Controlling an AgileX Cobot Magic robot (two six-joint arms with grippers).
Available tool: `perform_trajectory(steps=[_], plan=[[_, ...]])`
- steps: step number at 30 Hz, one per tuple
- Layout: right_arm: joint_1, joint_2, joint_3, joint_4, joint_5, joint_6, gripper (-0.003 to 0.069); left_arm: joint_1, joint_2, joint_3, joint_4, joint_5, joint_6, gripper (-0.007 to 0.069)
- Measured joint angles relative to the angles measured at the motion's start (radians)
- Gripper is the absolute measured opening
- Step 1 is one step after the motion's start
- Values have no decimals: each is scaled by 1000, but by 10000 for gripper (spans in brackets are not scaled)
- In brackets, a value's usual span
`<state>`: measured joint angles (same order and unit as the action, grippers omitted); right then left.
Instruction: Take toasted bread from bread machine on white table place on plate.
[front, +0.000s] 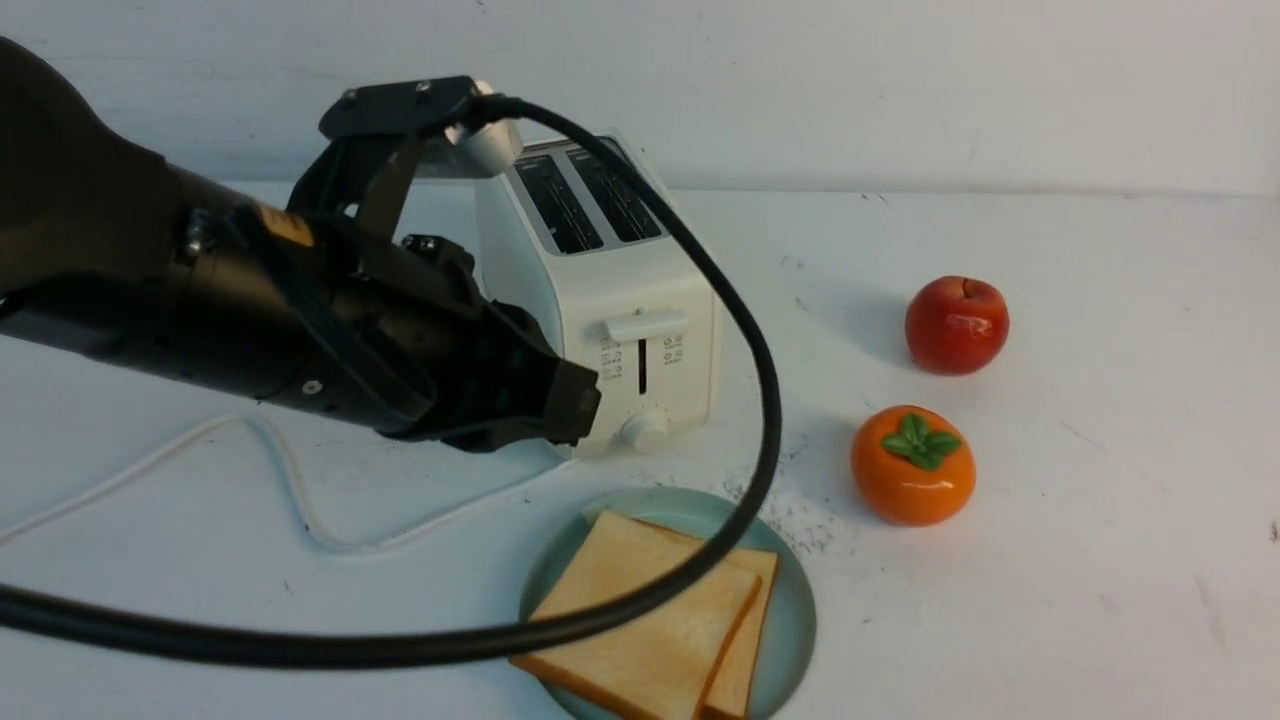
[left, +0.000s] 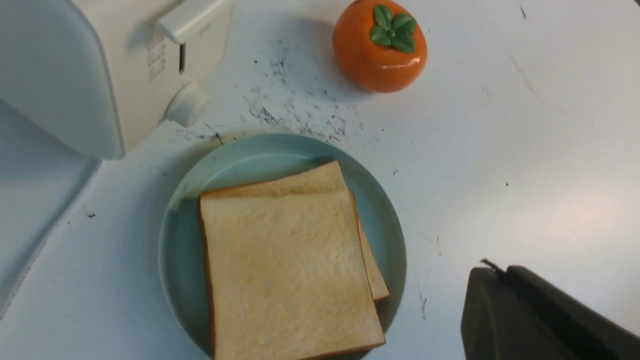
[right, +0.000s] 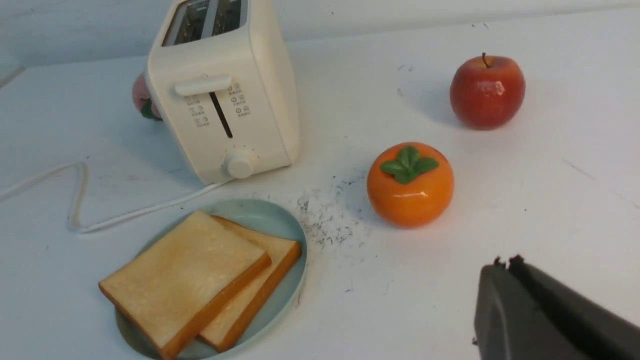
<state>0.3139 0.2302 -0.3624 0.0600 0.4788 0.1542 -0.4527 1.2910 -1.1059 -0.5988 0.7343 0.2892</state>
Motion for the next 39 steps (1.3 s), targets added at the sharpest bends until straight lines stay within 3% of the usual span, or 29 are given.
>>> perform_trajectory(steps=[24,34,39], plan=[[0,-34,13,-25,4,-1,1,0,0,0,1,-9,0,-14],[-178,-198,253,-84,-88,-2,10,0,0,0,1,-65,0,-13],[-207,-240,340,-129,-65,-2,15,0,0,0,1,-100,0,-13]])
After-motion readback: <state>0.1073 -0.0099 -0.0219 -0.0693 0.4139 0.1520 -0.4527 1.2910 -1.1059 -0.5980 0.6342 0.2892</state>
